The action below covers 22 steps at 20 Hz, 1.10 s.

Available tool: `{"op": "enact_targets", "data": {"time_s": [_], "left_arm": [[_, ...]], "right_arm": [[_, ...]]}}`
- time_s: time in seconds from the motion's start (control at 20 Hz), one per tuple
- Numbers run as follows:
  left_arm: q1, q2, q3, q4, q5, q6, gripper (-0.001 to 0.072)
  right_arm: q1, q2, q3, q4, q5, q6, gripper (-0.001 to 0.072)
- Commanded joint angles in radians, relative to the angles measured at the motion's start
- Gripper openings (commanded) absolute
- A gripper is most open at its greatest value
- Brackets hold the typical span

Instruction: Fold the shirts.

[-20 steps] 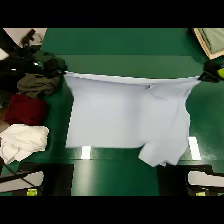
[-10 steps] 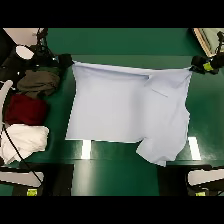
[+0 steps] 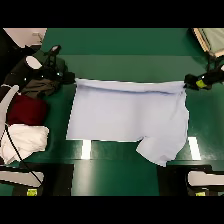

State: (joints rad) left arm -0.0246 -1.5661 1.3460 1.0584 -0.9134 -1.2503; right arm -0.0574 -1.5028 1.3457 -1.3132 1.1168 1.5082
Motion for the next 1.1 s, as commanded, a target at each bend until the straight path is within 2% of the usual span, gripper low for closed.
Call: {"op": "enact_targets", "data": {"time_s": [0.0, 0.15, 0.2, 0.25, 0.3, 0.35, 0.45, 0.5, 0.6, 0.75, 0.8, 0.85, 1.05], "left_arm": [[0.0, 0.0, -0.071, 0.008, -0.012, 0.001, 0.0026], [0.0, 0.0, -0.08, 0.007, -0.043, -0.011, 0.0029], [0.0, 0.0, -0.08, 0.005, -0.064, -0.012, 0.0221], [0.0, 0.0, -0.079, 0.006, -0.081, -0.03, 0.0509], [0.003, 0.0, -0.074, 0.011, -0.112, -0.051, 0.0549], [0.012, 0.002, -0.061, 0.013, -0.165, -0.054, 0.0485], [0.061, 0.004, -0.017, 0.014, -0.333, -0.039, 0.0484], [0.096, 0.017, -0.016, 0.014, -0.405, -0.024, 0.0484], [0.167, 0.083, -0.085, 0.015, -0.457, -0.024, 0.0484], [0.219, 0.273, -0.336, 0.014, -0.391, -0.026, 0.0483], [0.22, 0.341, -0.431, 0.013, -0.366, -0.029, 0.0483], [0.22, 0.404, -0.521, 0.011, -0.349, -0.032, 0.0483], [0.22, 0.536, -0.76, 0.008, -0.29, -0.034, 0.0483]], "right_arm": [[0.001, 0.06, -0.171, 0.003, -0.064, 0.012, 0.0013], [0.001, 0.071, -0.226, 0.016, -0.069, 0.034, 0.0015], [0.001, 0.071, -0.23, 0.039, -0.055, 0.036, 0.0023], [-0.001, 0.071, -0.229, 0.06, -0.041, 0.036, 0.0133], [-0.009, 0.077, -0.229, 0.087, -0.031, 0.036, 0.0344], [-0.019, 0.089, -0.229, 0.114, -0.008, 0.035, 0.0365], [-0.054, 0.142, -0.229, 0.135, 0.076, 0.021, 0.0365], [-0.079, 0.18, -0.23, 0.154, 0.144, -0.036, 0.0365], [-0.125, 0.262, -0.246, 0.201, 0.277, -0.124, 0.0364], [-0.178, 0.385, -0.314, 0.222, 0.31, -0.148, 0.0359], [-0.187, 0.413, -0.333, 0.223, 0.297, -0.148, 0.0313], [-0.191, 0.435, -0.348, 0.223, 0.283, -0.148, 0.0305], [-0.185, 0.468, -0.374, 0.224, 0.276, -0.148, 0.0305]]}}
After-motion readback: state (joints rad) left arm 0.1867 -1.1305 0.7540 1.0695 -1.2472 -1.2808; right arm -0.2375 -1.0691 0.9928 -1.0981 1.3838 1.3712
